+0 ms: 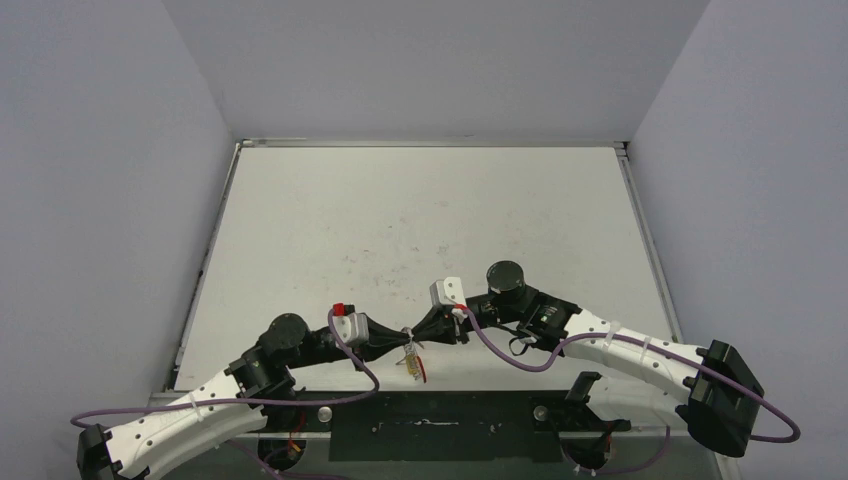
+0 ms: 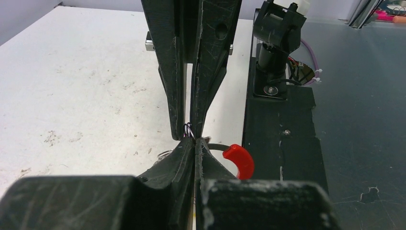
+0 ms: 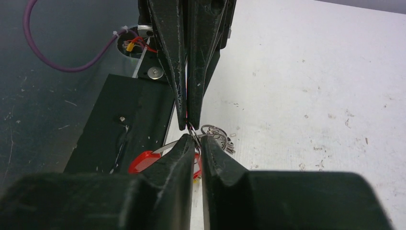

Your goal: Put the keys on the keyring

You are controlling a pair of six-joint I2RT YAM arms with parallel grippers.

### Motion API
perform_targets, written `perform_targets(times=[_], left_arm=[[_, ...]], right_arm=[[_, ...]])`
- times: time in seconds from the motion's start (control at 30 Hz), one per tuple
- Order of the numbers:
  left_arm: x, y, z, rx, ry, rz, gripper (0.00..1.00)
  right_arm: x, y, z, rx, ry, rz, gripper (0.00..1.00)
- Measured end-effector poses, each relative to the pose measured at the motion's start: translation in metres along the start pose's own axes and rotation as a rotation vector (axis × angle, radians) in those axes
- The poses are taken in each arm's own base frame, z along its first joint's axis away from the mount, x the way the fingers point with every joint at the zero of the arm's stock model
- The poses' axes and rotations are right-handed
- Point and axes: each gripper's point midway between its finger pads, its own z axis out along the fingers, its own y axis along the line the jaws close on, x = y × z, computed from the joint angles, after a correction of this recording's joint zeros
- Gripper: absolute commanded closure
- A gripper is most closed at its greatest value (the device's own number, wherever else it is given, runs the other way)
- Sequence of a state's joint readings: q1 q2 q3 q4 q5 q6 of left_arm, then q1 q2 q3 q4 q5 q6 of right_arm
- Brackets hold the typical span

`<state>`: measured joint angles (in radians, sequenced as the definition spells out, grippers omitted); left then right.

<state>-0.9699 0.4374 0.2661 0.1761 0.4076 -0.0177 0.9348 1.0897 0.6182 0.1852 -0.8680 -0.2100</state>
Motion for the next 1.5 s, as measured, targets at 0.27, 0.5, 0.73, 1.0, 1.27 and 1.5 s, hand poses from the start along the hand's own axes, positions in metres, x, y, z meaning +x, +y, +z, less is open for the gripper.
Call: perform_targets(times=[0.27, 0.5, 0.73, 1.0, 1.27, 1.5], left_arm=[[0.000, 0.001, 0.000, -0.004, -0.001, 0.004, 0.90], [-0.002, 0.012, -0.007, -0.082, -0.007, 0.011, 0.82], [0.001, 0.024, -0.012, -0.151, 0.035, 0.032, 0.79], [0.002, 0.027, -0.013, -0.158, 0.058, 0.068, 0.73], [0.011, 0.028, -0.001, -0.123, 0.105, 0.081, 0.72], [0.009, 0.029, 0.007, -0.110, 0.094, 0.090, 0.80]], right_arm=[[0.000, 0.004, -0.001, -0.025, 0.016, 0.009, 1.00], [-0.016, -0.008, -0.005, 0.033, 0.140, 0.041, 1.00], [-0.016, -0.014, -0.006, 0.079, 0.373, 0.094, 1.00], [0.010, -0.024, -0.019, 0.127, 0.625, 0.206, 1.00], [0.006, -0.019, -0.015, 0.112, 0.660, 0.264, 1.00], [0.009, -0.012, -0.008, 0.081, 0.665, 0.298, 1.00]])
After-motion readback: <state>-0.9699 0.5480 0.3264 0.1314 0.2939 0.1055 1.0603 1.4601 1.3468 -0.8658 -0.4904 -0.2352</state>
